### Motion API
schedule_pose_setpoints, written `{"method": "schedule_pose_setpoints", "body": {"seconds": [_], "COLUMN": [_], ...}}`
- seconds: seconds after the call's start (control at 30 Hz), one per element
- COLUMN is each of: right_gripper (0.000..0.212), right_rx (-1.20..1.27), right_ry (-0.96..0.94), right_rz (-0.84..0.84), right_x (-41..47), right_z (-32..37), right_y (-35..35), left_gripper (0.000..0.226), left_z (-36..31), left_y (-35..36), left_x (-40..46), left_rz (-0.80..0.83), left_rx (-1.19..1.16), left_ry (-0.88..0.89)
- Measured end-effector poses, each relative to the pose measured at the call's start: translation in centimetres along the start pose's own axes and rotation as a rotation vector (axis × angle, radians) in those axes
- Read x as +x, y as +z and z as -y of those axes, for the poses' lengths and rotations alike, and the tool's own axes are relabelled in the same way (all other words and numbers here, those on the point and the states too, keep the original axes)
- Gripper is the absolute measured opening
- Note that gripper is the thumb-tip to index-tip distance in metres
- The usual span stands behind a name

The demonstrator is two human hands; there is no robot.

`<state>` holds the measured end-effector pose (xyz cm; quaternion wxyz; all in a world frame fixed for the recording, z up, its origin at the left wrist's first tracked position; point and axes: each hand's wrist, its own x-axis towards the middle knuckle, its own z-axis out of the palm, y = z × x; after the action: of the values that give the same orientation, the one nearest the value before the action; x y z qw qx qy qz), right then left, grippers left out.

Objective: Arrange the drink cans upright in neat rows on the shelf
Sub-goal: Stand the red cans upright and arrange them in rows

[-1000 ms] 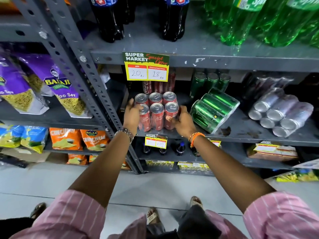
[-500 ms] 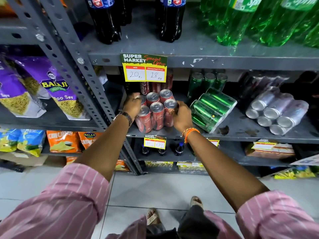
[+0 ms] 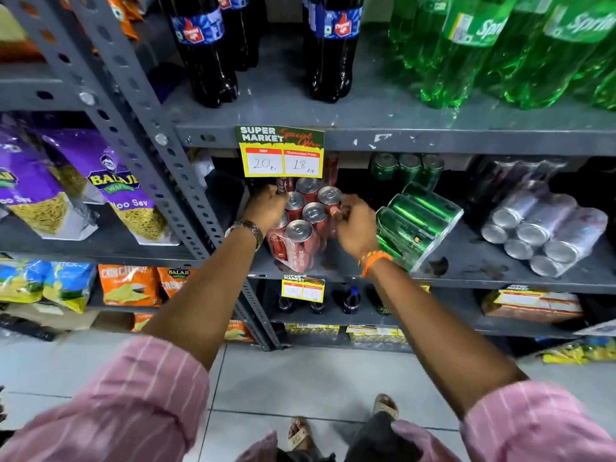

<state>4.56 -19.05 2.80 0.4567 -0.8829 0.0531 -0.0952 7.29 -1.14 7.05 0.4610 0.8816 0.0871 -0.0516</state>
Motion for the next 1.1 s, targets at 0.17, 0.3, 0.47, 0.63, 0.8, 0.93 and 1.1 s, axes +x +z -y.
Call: {"method": "schedule_pose_setpoints", "body": {"seconds": [0.17,0.3,0.47,0.63,0.8,0.93,1.1], "right_gripper": [0.031,0.047,0.049,0.043,0.055,0.060,0.053], "right_rx": [0.033,-0.344,-0.418,-0.487,-0.589,-0.659,-0.329], "right_ry": [-0.232,-0.359,-0.395,-0.427,-0.437,-0.421,-0.122], "right_rz": [0.056,0.151,0.199,0.221,0.191,0.192,0.091], "right_x": [-5.4,-5.8,-5.5,-5.1,-3.9,-2.7,-5.1], "right_z": [1.1,1.2,1.0,0.9,-0.4,-0.4,2.0], "right_y": [2.1,3.8,3.3,2.0,1.3,-0.1,-0.3], "left_gripper": [0.026,0.014,0.051,0.030,0.039,0.044,0.037], "left_z": [-4.0,-2.6,-2.6,-3.0,-1.2,-0.2,2.0], "left_y": [1.5,2.9,2.6,2.3,1.0,-0.1,-0.6], "left_x": [2.3,6.2,5.1,3.9,3.6,2.3,2.0], "left_rz": [0.259,0.342,0.285,0.251,0.079,0.019,-0.129], "left_rx": [0.192,0.355,0.350,0.321,0.379,0.378,0.282], "left_ry": [0.126,0.177,0.225,0.226,0.155,0.106,0.169]}}
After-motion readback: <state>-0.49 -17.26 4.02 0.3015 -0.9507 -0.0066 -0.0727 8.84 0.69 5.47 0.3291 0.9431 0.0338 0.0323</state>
